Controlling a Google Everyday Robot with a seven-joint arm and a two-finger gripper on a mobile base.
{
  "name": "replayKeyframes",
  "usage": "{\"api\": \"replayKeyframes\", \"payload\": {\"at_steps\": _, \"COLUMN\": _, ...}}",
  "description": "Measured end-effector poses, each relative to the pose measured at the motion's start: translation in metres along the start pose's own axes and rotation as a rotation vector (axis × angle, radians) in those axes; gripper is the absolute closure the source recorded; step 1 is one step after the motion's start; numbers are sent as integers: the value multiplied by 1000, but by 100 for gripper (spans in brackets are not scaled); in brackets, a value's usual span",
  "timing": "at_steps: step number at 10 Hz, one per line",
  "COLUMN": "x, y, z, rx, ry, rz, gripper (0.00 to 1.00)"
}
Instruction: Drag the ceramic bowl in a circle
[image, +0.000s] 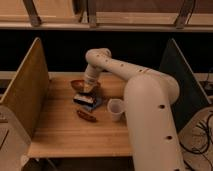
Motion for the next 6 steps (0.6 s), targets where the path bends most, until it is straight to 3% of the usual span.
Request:
{"api": "replayKeyframes", "payload": {"at_steps": 1, "x": -3, "y": 29, "z": 2, "rx": -36, "ry": -22, "rz": -17, "gripper": 100}}
{"api": "replayKeyframes", "payload": {"at_steps": 3, "x": 14, "y": 61, "z": 0, "rx": -65, "ry": -21, "rz": -1, "gripper": 100}}
{"api": "replayKeyframes", "payload": {"at_steps": 5, "x": 49, "y": 78, "z": -6, "rx": -60, "ry": 15, "rz": 64, "gripper": 100}}
{"api": "replayKeyframes", "payload": {"at_steps": 6, "x": 74, "y": 78, "z": -11, "rx": -39, "ry": 56, "rz": 108, "gripper": 100}}
